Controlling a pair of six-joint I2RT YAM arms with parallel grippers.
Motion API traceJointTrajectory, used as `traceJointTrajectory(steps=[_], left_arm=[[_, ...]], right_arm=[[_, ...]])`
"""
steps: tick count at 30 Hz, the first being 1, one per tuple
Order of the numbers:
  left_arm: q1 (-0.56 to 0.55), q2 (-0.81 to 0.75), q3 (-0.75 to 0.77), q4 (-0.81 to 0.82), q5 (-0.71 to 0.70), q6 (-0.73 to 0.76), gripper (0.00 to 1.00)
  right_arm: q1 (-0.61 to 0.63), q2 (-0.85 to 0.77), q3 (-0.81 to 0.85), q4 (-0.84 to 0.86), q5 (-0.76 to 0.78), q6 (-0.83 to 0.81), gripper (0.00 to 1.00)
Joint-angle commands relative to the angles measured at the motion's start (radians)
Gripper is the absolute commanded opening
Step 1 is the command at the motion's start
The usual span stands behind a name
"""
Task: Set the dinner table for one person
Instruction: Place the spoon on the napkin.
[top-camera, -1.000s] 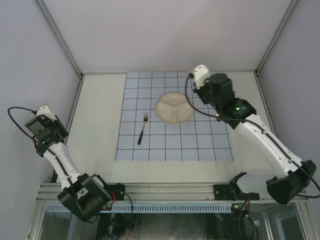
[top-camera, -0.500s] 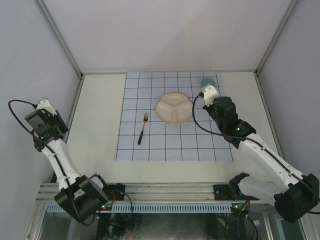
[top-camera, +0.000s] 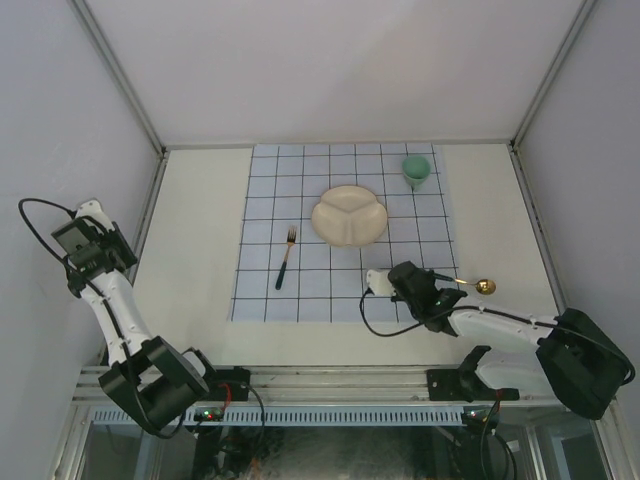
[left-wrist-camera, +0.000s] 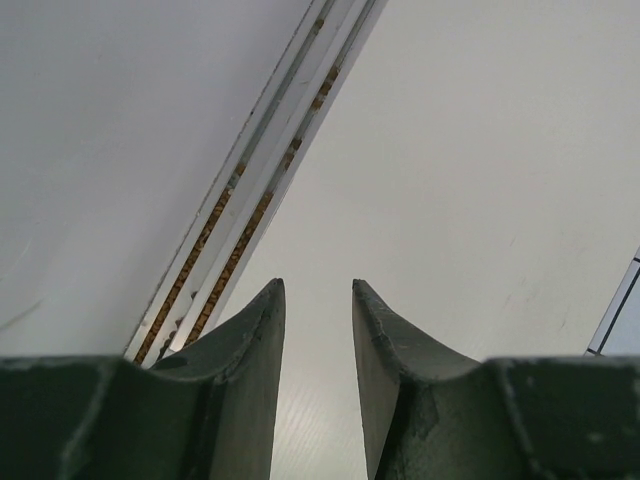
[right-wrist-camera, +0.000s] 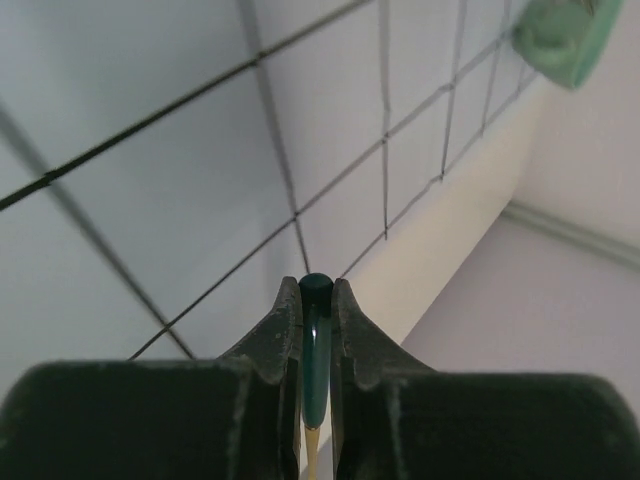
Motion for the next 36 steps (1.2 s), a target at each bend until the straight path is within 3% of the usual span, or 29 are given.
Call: traceJointTrajectory(steps=[1,7,13,18,23,36], left_arm=[[-0.003,-0.006,0.060,0.044,-0.007,-0.011,0.38],[-0.003,-0.034,0.040,0.043,-0.038,0.025,0.37],[0.000,-0.038,0.051,0.040,-0.066,0.026,0.37],[-0.001,-0.038,0.053,0.030,-0.076,0.012,0.37],[0.001,-0.098,0.021,0.016,-0.122,0.019,0.37],[0.043,-0.120,0.006,-0.006,-0.149,0.032,0.37]], right_arm=[[0.090,-0.048,-0.009,-0.002,0.025,-0.129,0.00],[0.185,-0.115,0.085,-0.331,-0.220,-0.158,0.00],[0.260,0.015,0.072,-0.322,-0.200,-0.302,0.00],[0.314,0.147,0.176,-0.484,-0.335,-0.307,0.00],[0.278,0.340,0.419,-0.667,-0.481,-0.302,0.00],[0.198,0.521,0.683,-0.731,-0.670,-0.300,0.00]])
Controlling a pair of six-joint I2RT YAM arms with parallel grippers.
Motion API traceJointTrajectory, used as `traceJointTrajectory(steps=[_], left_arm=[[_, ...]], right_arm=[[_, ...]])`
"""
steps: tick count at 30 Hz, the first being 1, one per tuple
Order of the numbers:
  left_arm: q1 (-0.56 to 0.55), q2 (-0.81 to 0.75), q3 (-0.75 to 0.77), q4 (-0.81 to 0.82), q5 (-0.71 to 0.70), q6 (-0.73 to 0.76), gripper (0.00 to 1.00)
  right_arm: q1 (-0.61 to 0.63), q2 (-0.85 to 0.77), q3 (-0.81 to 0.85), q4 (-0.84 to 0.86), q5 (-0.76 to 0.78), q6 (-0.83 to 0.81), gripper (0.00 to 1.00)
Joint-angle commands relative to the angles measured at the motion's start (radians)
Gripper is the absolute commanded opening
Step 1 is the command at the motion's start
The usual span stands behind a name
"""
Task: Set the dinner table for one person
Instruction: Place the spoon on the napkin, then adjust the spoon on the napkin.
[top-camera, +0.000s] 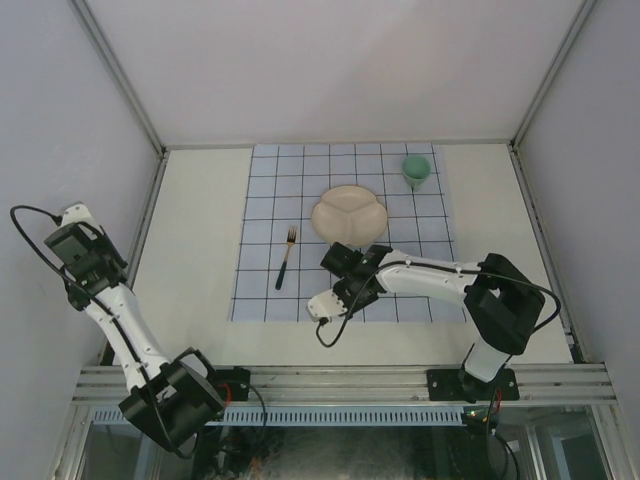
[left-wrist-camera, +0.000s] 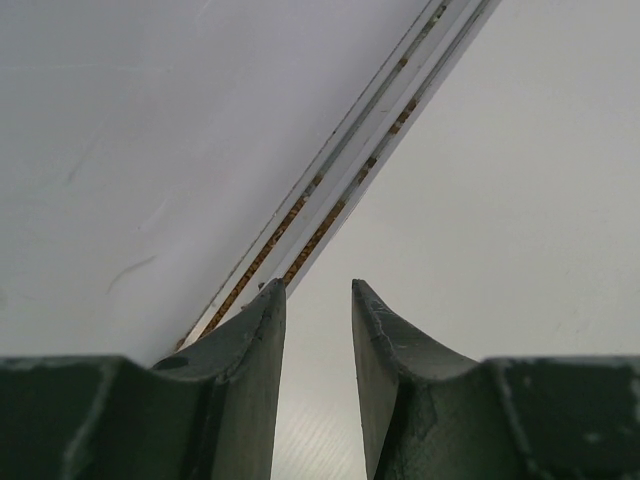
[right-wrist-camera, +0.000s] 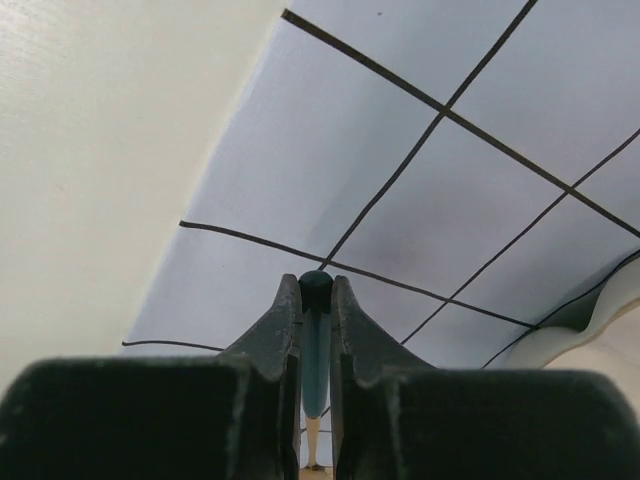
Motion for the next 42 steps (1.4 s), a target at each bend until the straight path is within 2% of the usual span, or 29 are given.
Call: traceJointTrajectory(steps=[1,2,3,5,7,12,15,21,25,28,32,42], left_arm=[[0.015,0.013,0.015,0.005,-0.016,0.021,0.37],[0.017,0.019,0.017,0.006,-0.014,0.021,0.37],[0.019,0.025,0.017,0.009,-0.010,0.019,0.37],[0.020,0.032,0.011,0.018,-0.003,0.014,0.37],[0.021,0.034,0.006,0.027,0.006,0.009,0.37],[0.031,0.020,-0.014,0.052,0.045,0.004,0.37],[0.033,0.005,-0.023,0.053,0.076,0.001,0.37],[0.032,-0.035,-0.036,0.057,0.129,-0.023,0.37],[0.032,-0.051,-0.028,0.057,0.151,-0.047,0.37],[0.033,-0.061,-0.025,0.058,0.155,-0.062,0.37],[0.032,-0.089,-0.036,0.054,0.157,-0.066,0.37],[0.033,-0.128,-0.073,0.064,0.147,-0.056,0.37]], right_arm=[[-0.035,0.034,0.060,-0.049,-0.073,0.019,0.03],[-0.039,0.038,0.062,-0.053,-0.071,0.024,0.16],[-0.044,0.035,0.065,-0.055,-0.067,0.033,0.34],[-0.047,0.012,0.071,-0.053,-0.066,0.066,0.56],[-0.042,-0.044,0.074,-0.041,-0.047,0.105,0.61],[-0.048,-0.193,0.072,0.037,0.089,0.281,0.65],[-0.110,-0.285,0.027,0.078,0.185,0.411,0.61],[-0.278,-0.568,-0.314,0.241,0.294,0.515,0.56],[-0.376,-0.678,-0.436,0.304,0.265,0.554,0.56],[-0.438,-0.696,-0.462,0.358,0.238,0.576,0.56],[-0.445,-0.674,-0.463,0.396,0.247,0.573,0.56],[-0.343,-0.451,-0.411,0.417,0.322,0.563,0.55]])
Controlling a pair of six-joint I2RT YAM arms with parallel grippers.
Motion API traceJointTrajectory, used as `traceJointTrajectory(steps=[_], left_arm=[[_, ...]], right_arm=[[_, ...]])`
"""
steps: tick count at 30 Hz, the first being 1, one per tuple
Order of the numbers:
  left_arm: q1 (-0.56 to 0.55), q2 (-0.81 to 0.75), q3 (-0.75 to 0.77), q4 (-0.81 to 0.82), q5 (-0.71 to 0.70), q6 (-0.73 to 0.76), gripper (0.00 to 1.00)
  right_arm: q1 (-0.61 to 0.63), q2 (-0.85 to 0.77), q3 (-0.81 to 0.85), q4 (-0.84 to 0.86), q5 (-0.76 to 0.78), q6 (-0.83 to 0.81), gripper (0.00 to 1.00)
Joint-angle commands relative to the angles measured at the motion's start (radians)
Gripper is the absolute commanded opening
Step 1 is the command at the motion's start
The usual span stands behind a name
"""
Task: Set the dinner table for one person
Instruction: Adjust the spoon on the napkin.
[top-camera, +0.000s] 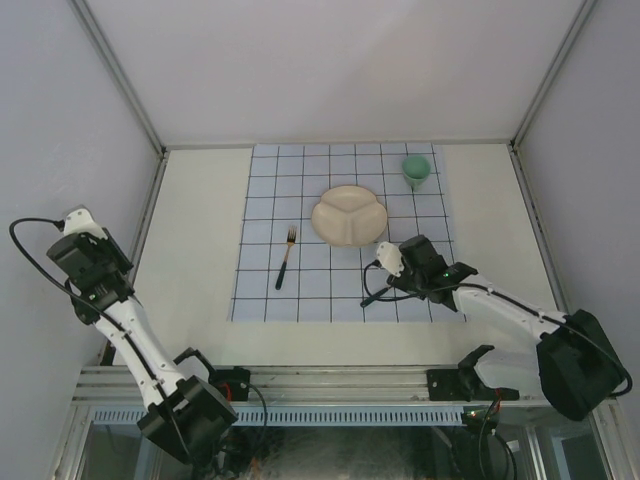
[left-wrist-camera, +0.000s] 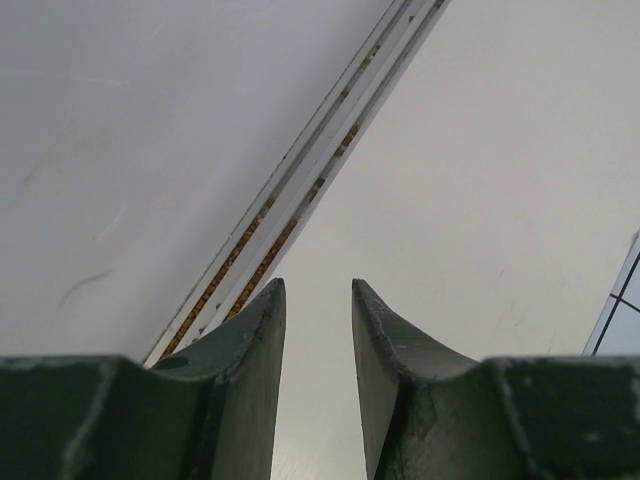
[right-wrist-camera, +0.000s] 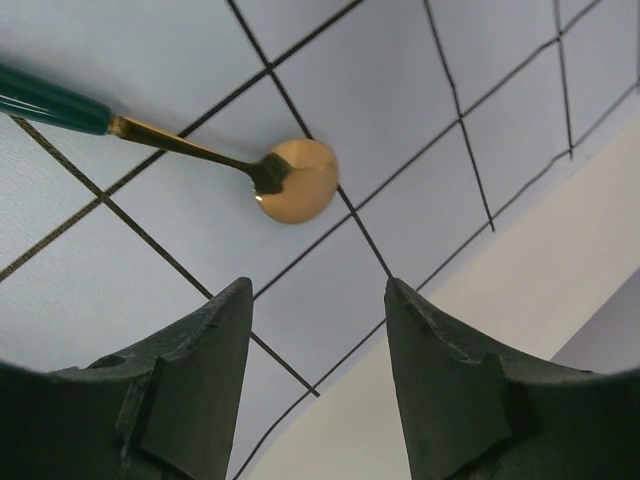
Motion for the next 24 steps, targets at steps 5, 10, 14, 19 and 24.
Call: traceJointTrajectory(steps=[5,10,14,19,24], left_arm=[[0.006,-0.039,-0.035,0.031,-0.003,0.004,0.37],[0.006,-0.069,-0.052,0.028,-0.018,0.021,0.37],[0.006,-0.082,-0.056,0.022,-0.011,0.020,0.37],[0.006,-0.071,-0.049,0.023,0.002,-0.005,0.37],[0.006,-0.056,-0.051,0.028,-0.002,-0.002,0.37]], right_arm=[[0.068,0.106,0.059,0.062,0.051,0.008,0.54],[0.071,0.129,0.059,0.072,0.049,0.010,0.54],[0.072,0.167,0.060,0.096,0.057,-0.015,0.54],[0.064,0.238,0.099,0.104,0.062,-0.037,0.53],[0.064,0.266,0.109,0.127,0.058,-0.045,0.53]])
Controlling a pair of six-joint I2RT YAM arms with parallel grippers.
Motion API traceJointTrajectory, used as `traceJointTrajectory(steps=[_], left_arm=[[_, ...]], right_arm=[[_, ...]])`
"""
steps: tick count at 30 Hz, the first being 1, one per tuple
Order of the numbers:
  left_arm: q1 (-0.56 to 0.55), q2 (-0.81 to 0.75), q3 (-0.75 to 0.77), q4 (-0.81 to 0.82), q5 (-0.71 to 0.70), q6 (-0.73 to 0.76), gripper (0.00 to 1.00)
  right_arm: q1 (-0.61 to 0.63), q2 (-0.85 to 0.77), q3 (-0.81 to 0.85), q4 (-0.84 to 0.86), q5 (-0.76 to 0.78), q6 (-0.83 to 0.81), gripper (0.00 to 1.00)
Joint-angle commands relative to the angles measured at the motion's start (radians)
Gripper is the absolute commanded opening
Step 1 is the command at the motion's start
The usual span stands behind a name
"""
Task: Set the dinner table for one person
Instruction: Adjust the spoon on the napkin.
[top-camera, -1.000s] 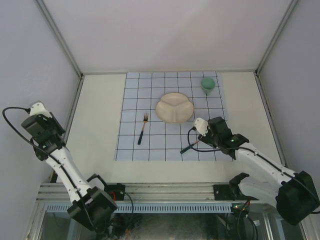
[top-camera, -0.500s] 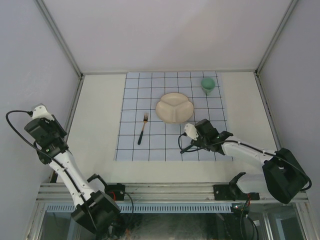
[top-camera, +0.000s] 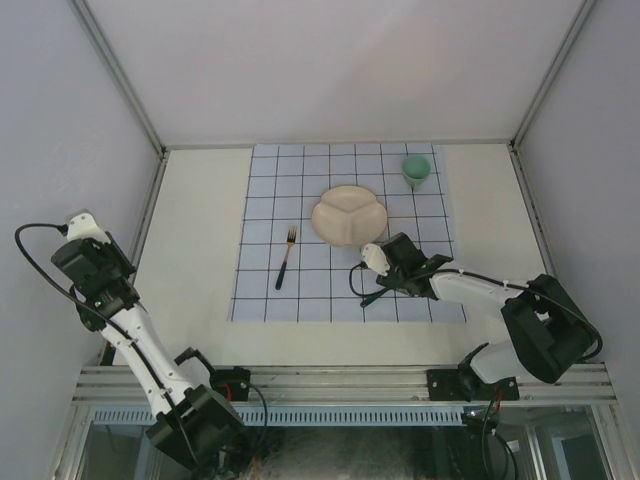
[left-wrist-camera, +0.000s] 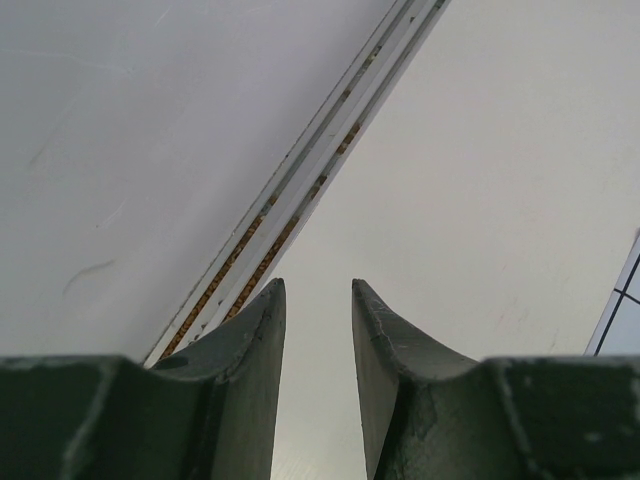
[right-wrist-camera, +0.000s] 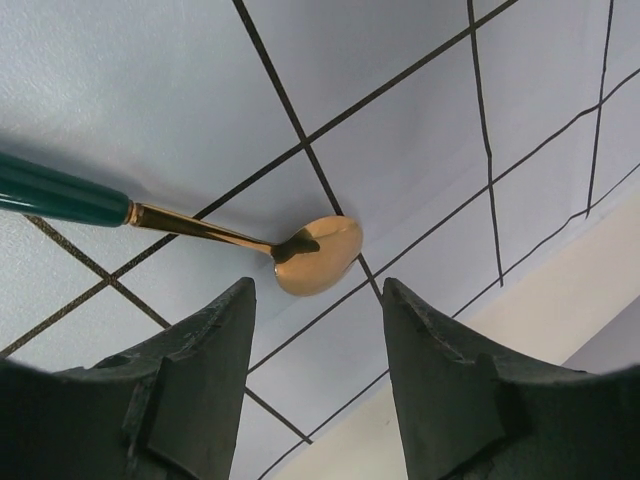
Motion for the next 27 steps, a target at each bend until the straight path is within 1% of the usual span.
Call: traceJointTrajectory(steps=[1,6,15,18,21,23,27], left_arm=[[0.006,0.004,-0.007,0.028,0.000,-0.008,0.37],[0.006,-0.010,-0.020,0.026,0.002,-0.005,0.37],[0.007,0.007,-0.019,0.040,0.005,-0.009,0.37],[0.008,0.021,-0.015,0.041,0.014,-0.017,0.37],[0.008,0.018,-0.017,0.039,0.009,-0.012,0.37],[0.007,0.009,-0.021,0.039,0.005,-0.007,0.37],[0.008,0.004,-0.029,0.035,0.010,-0.005,0.37]], right_arm=[[-0.003,0.009,0.036,0.060,0.013,-0.018,0.53],[-0.004,0.036,0.036,0.073,0.029,-0.030,0.52],[-0.040,0.024,0.035,0.053,0.013,-0.020,0.50],[-0.065,0.030,0.035,0.059,0.011,-0.029,0.45],[-0.082,0.047,0.036,0.071,0.015,-0.035,0.36],[-0.085,0.056,0.036,0.074,0.020,-0.035,0.34],[-0.087,0.051,0.036,0.074,0.017,-0.030,0.33]])
